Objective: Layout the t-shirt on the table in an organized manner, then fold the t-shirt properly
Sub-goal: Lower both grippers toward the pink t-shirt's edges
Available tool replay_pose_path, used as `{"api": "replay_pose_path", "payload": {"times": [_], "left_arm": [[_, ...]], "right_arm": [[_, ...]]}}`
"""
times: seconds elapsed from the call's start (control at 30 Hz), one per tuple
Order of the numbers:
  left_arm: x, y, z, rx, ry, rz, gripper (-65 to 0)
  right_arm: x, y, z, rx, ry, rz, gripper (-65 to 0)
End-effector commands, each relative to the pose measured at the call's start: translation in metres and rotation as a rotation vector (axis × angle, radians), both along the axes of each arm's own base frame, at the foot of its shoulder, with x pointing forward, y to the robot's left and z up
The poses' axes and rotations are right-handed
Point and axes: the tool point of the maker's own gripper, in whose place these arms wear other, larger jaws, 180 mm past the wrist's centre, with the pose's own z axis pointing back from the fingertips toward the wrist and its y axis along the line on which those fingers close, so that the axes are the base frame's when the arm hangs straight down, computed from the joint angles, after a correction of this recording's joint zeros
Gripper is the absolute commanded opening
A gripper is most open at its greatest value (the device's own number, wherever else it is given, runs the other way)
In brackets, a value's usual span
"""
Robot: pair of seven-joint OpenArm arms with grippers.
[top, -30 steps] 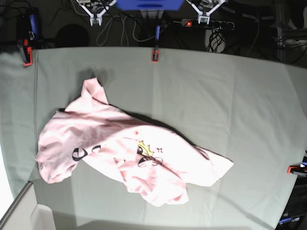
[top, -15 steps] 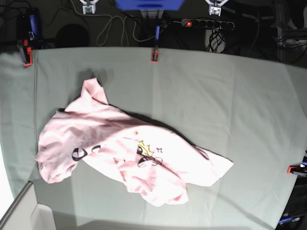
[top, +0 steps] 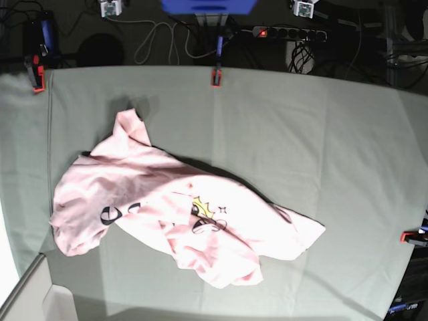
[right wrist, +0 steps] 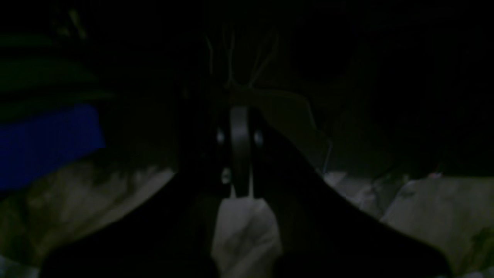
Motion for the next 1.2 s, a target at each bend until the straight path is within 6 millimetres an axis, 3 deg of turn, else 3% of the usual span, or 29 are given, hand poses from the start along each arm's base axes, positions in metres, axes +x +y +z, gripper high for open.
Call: {"api": "replay_pose_path", "payload": {"times": [0.0, 0.13, 0.33, 0.57, 0.73, 1.17], "left_arm": [[-0.002, 0.002, 0.008, 0.006, -0.006, -0.004, -65.0], [0.021, -0.003, 0.034, -0.001, -0.028, -0.012, -65.0], [0.059, 0.004, 0.091, 0.010, -0.160, 0.017, -65.0], [0.090, 0.021, 0.126, 0.053, -0.249, 0.040, -65.0], [0.112, 0.022, 0.150, 0.057, -0.334, 0.039, -65.0], [0.215, 0.025, 0.203, 0.060, -0.630, 0.051, -65.0]], "right_arm": [[0.004, -0.002, 0.011, -0.001, -0.024, 0.006, -65.0], [0.024, 0.001, 0.036, 0.001, -0.044, 0.010, -65.0], [0.054, 0.005, 0.080, 0.001, -0.143, 0.029, -65.0], [0.096, 0.010, 0.131, 0.003, -0.303, 0.057, -65.0], [0.117, 0.013, 0.141, 0.007, -0.370, 0.057, -65.0], [0.190, 0.011, 0.166, -0.004, -0.564, 0.051, -65.0]]}}
